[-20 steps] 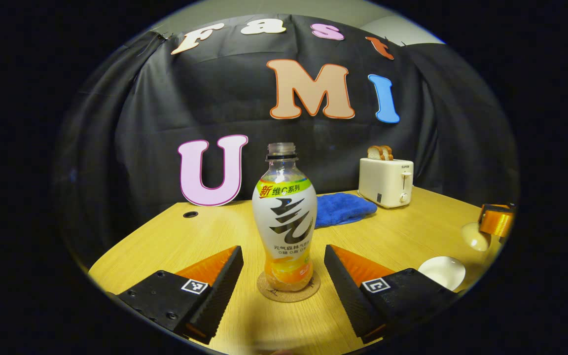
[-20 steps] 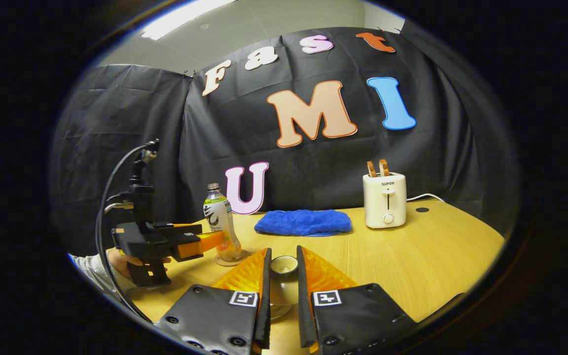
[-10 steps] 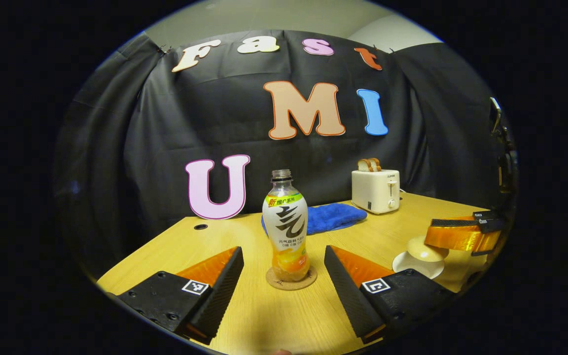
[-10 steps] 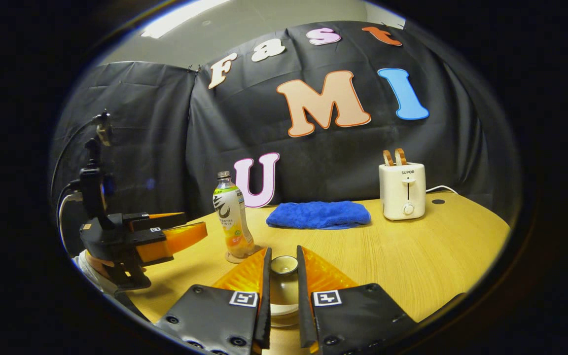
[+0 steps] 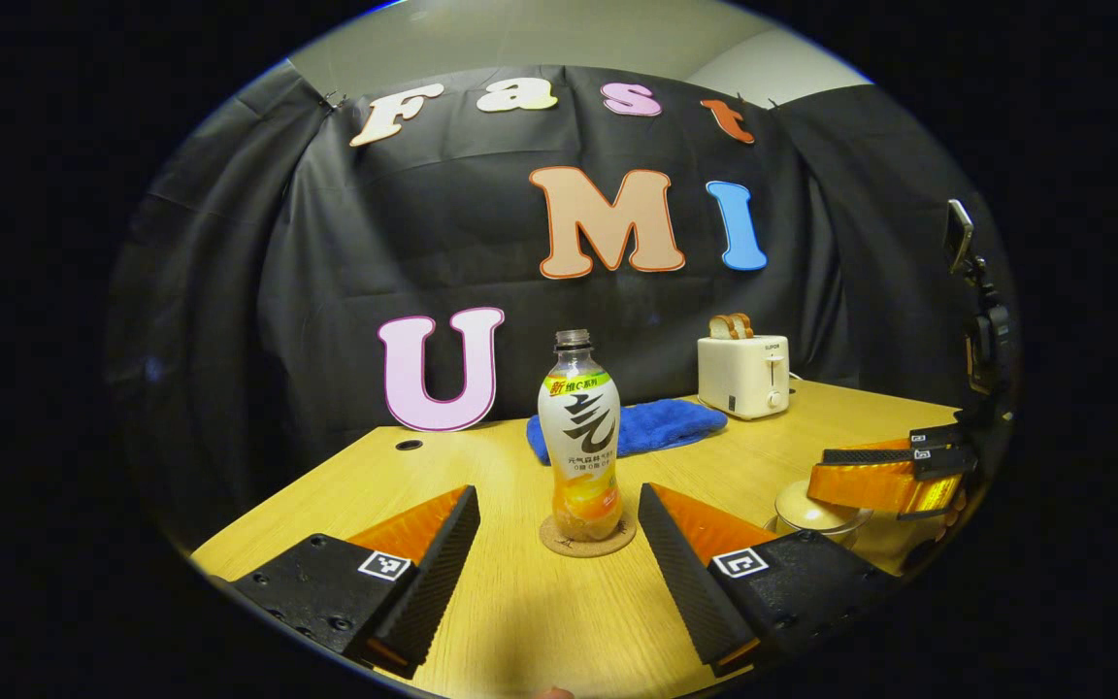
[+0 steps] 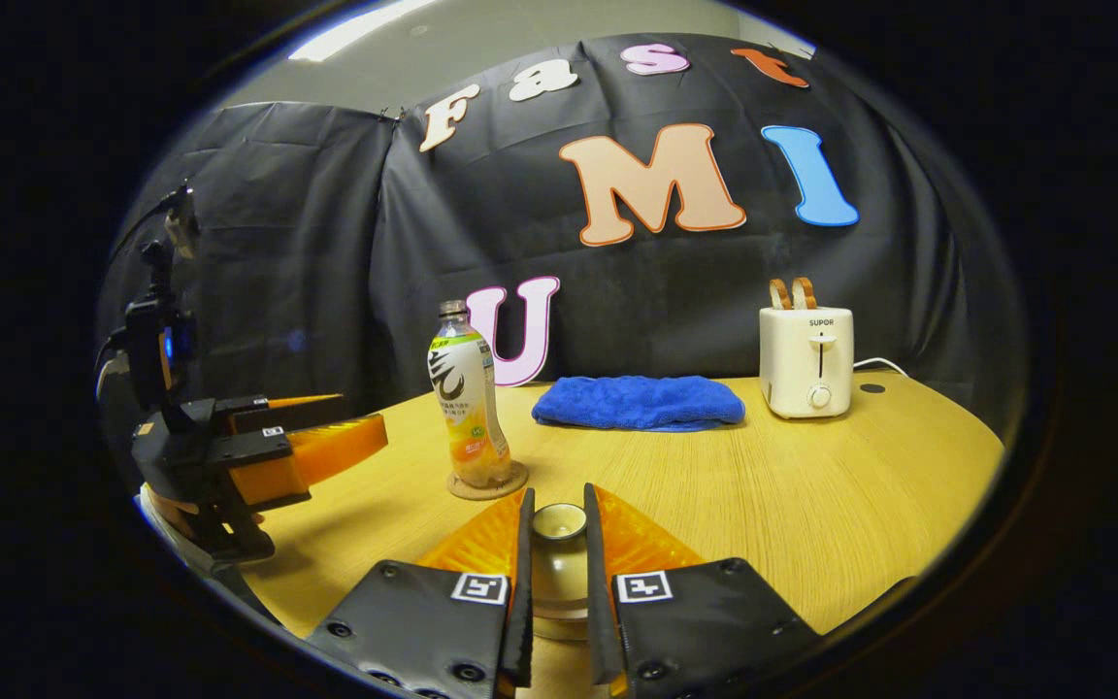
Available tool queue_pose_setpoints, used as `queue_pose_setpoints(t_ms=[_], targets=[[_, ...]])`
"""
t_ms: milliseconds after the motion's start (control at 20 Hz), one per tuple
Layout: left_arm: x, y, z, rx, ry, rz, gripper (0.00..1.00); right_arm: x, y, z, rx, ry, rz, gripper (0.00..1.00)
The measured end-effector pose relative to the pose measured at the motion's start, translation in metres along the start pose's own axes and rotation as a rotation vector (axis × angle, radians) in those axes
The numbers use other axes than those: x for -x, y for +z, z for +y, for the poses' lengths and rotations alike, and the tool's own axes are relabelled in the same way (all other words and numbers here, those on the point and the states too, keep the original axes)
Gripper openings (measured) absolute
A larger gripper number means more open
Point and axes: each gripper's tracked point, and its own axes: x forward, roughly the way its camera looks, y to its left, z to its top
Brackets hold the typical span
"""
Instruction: Open the teacup lid with one hand, grasp the water bottle and pour water into the teacup with the other hand; after pouring, place the water bottle on the coaster and then close the teacup lid.
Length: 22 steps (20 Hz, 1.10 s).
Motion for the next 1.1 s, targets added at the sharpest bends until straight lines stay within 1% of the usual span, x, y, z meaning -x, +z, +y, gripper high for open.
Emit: queue_pose_setpoints(t_ms=[50,200,250,300,350,400,500,550,600,650,750,850,950,1000,1100], targets=[[0.002,-0.001,0.001,0.002,-0.001,0.001,0.96,-0.001,0.001,0.000,-0.001,-0.005,-0.003,0.27],[0.003,-0.005,-0.001,0.015,-0.006,0.007,0.96,0.001,-0.002,-0.002,-0.013,-0.007,0.003,0.26],[0.005,-0.007,-0.001,0.020,-0.007,0.009,0.96,0.001,-0.002,-0.001,-0.015,-0.007,0.004,0.29],[0.005,-0.008,-0.002,0.027,-0.009,0.012,0.96,0.002,-0.002,-0.001,-0.014,-0.008,0.005,0.27],[0.007,-0.010,-0.002,0.034,-0.010,0.017,0.96,0.004,-0.002,-0.002,-0.009,-0.014,0.006,0.27],[0.006,-0.012,-0.004,0.039,-0.012,0.019,0.96,0.005,-0.003,-0.004,-0.001,-0.019,0.008,0.29],[0.006,-0.014,-0.005,0.044,-0.011,0.027,0.96,0.005,-0.004,-0.004,-0.006,-0.016,0.010,0.29],[0.006,-0.016,-0.005,0.047,-0.011,0.030,0.99,0.005,-0.005,-0.003,-0.010,-0.011,0.013,0.29],[0.008,-0.017,-0.006,0.049,-0.012,0.031,0.96,0.007,-0.004,-0.003,-0.011,-0.010,0.011,0.31],[0.010,-0.016,-0.006,0.048,-0.012,0.031,0.96,0.007,-0.002,-0.003,-0.008,-0.010,0.003,0.30],[0.013,-0.018,-0.007,0.043,-0.010,0.029,0.96,0.012,0.000,-0.001,-0.006,0.000,-0.015,0.39],[0.017,-0.017,-0.006,0.036,-0.004,0.021,0.96,0.019,0.009,-0.001,0.012,-0.002,-0.056,0.67],[0.021,-0.015,-0.003,0.033,0.008,0.007,0.96,0.029,0.016,-0.008,0.049,-0.023,-0.091,0.94],[0.024,-0.016,-0.001,0.033,0.013,0.001,0.96,0.034,0.018,-0.013,0.064,-0.036,-0.105,0.98],[0.029,-0.018,0.002,0.035,0.025,-0.004,0.96,0.045,0.021,-0.023,0.091,-0.065,-0.127,0.96]])
